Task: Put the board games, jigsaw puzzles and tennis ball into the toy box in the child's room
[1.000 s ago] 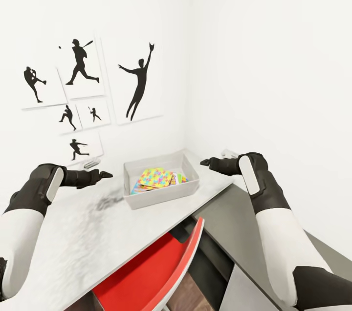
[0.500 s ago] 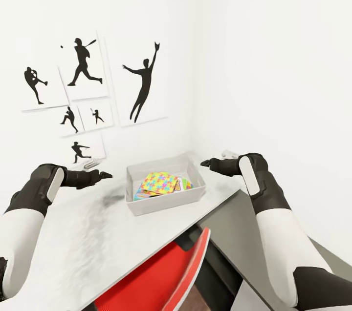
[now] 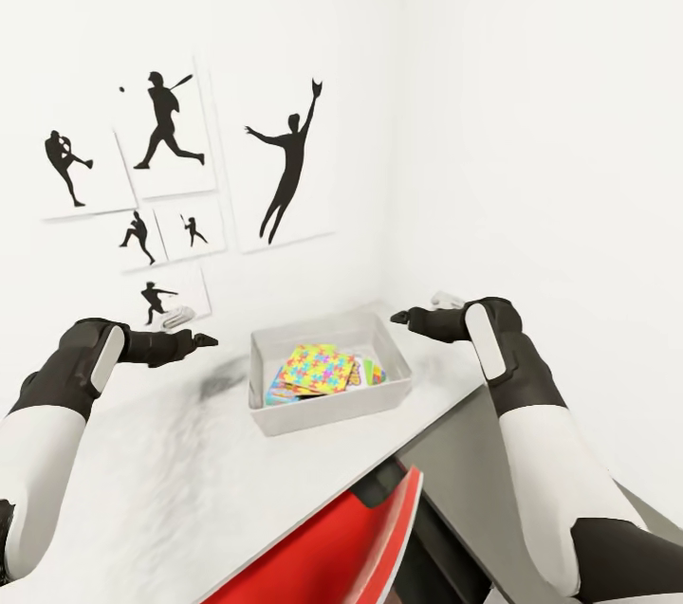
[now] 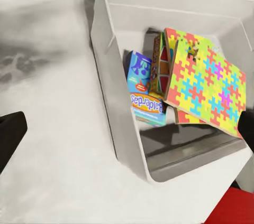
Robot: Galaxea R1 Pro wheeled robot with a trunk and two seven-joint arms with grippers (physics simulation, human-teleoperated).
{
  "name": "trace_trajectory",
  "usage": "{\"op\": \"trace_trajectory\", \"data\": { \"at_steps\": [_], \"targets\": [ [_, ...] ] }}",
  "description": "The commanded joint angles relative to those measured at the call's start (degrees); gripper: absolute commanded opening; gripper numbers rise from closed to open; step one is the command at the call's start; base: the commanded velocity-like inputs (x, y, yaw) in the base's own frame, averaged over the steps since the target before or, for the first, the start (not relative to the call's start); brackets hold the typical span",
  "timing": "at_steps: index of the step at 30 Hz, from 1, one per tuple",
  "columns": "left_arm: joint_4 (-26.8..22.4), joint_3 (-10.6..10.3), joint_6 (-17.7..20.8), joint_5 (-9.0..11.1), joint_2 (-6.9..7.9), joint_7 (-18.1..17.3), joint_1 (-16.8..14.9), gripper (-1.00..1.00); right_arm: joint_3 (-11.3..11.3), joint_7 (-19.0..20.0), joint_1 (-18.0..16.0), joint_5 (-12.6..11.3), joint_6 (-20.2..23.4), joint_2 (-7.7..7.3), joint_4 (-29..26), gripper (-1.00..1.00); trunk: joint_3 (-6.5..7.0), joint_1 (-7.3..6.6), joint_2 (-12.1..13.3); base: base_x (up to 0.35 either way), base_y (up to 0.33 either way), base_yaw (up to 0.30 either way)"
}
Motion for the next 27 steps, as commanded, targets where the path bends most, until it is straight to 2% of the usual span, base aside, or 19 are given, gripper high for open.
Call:
{"op": "trace_trajectory", "data": {
  "at_steps": [1,27],
  "targets": [
    [-0.01,0.09,0.41,0.33,0.00,0.08,-0.05,1.00,-0.18,0.12,-0.04,0.03,0.28,0.03,-0.03,1.00,-0.14,0.06,-0.14,0.195,-0.001,0.093],
    [-0.12,0.10,0.36,0.44,-0.07,0.00,-0.07,1.00,-0.15,0.16,-0.01,0.06,0.28,-0.23,0.04,1.00,-0.14,0.06,-0.14,0.073,0.025,0.011]
  ]
}}
